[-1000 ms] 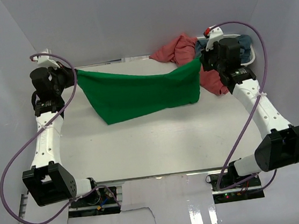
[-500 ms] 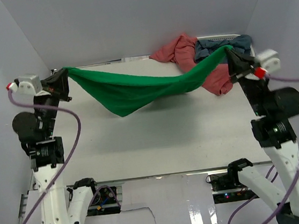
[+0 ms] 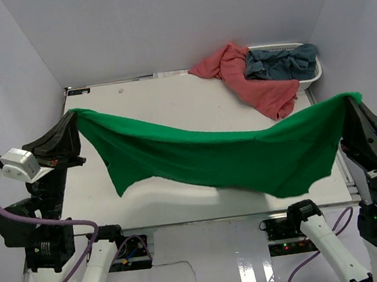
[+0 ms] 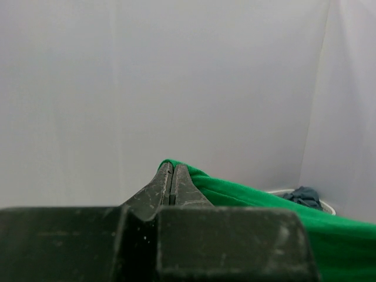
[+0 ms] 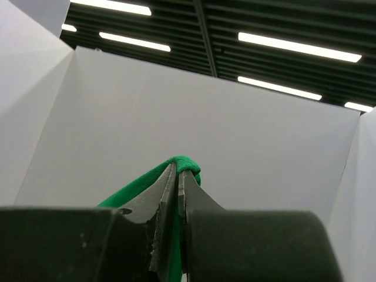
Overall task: Fold and stack the t-shirts
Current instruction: Flatten out the tshirt
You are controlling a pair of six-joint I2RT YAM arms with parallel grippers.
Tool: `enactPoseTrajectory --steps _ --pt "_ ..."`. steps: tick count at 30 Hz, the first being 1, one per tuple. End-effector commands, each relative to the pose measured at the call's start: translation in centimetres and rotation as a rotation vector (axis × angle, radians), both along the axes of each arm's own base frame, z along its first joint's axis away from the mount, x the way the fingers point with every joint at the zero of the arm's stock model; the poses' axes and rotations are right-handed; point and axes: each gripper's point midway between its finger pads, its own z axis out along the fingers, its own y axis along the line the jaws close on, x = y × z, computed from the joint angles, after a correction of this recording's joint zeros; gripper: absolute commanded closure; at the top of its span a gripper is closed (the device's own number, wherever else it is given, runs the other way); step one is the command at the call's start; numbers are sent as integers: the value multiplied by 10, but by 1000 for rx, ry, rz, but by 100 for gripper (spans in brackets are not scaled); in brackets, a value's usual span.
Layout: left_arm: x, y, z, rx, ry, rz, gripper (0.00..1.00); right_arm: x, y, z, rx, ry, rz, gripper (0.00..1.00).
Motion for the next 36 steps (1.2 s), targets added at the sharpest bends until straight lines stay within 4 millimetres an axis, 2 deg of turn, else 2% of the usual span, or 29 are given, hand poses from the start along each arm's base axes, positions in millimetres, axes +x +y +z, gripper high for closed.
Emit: enactPoseTrajectory --steps 1,3,5,6,7,8,10,12,14,15,16,21,22,25,26,28,29,31,32,34,35,36 --pt "-7 24 18 -37 -26 125 100 -23 -6 29 26 -65 7 92" --pt "-10 31 28 -64 -55 158 100 -33 -7 42 30 -109 4 92" --pt "-11 41 40 -101 -87 201 100 -27 -6 53 35 -120 0 92" --pt "-14 42 49 -104 -109 206 100 -39 -7 67 36 -160 3 92" --pt "-16 42 55 -103 -125 207 100 -28 -4 72 31 -147 5 92" --pt "-15 42 60 -99 -135 208 100 -33 -4 79 34 -176 8 92" --pt "-26 43 76 -109 -188 206 100 -33 -1 85 30 -198 22 92" --pt "-32 43 78 -112 -201 199 100 -33 1 84 35 -199 41 92" --pt "-26 42 62 -116 -166 193 100 -27 5 75 29 -173 62 92" --pt "-31 44 64 -126 -175 198 100 -29 5 75 28 -174 67 92" --pt "-16 44 45 -124 -123 206 100 -22 7 68 26 -151 72 92" --pt "22 42 -26 -134 52 214 100 -3 16 40 14 -53 119 92" --pt "31 39 -47 -145 101 201 100 11 22 25 9 2 138 92" --pt "41 35 -75 -163 164 175 100 25 27 -1 20 77 172 92" --pt "50 33 -92 -161 205 175 100 41 30 -19 22 130 175 92" --pt "59 32 -111 -174 256 175 100 55 33 -40 26 190 181 92" --pt "66 32 -127 -175 293 182 100 75 35 -63 33 255 175 92" --pt "78 36 -148 -200 347 209 100 98 38 -88 37 326 162 92" --pt "86 38 -165 -202 385 229 100 121 41 -112 36 395 143 92" --pt "97 44 -181 -219 419 270 100 143 43 -132 39 453 130 92" --pt "106 45 -199 -218 462 289 100 161 47 -143 38 488 129 92" --pt "111 47 -205 -223 471 304 100 174 50 -158 36 531 128 92"
